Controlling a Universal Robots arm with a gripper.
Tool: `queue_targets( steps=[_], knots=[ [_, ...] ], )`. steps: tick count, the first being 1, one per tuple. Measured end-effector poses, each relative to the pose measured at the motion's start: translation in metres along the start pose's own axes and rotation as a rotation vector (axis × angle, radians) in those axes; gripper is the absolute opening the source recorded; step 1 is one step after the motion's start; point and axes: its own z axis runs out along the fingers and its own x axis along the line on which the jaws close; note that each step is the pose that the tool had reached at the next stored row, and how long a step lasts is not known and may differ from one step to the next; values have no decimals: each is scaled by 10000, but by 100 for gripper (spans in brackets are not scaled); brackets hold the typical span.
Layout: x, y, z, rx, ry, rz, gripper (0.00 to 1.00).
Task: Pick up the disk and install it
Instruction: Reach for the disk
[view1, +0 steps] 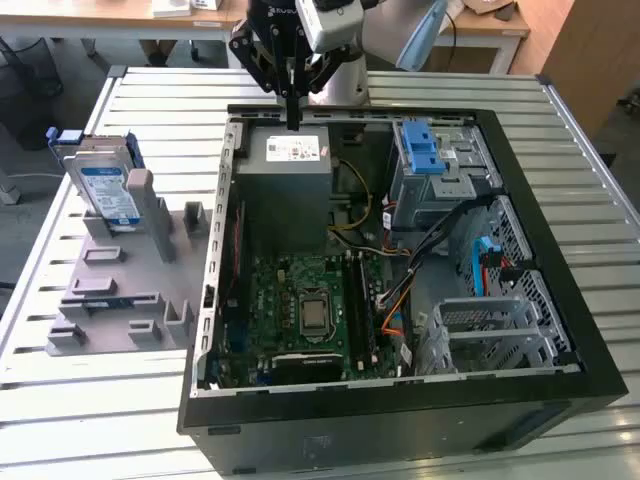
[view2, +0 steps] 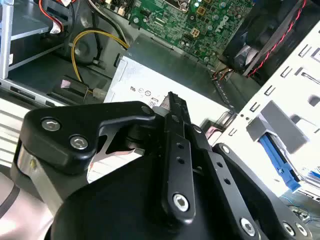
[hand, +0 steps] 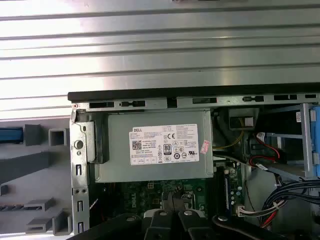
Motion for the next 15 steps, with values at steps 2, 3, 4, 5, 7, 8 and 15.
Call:
queue_targets(
  steps=[2,3,4,5,7,8,15],
  knots=[
    [0,0,0,-1,0,0,11],
    [0,0,0,0,0,0,11],
    [0,0,0,0,0,0,11],
    [0,0,0,-1,0,0,11],
    [0,0,0,0,0,0,11],
    [0,0,0,-1,0,0,11],
    [50,-4,-1,-1,0,0,11]
  ],
)
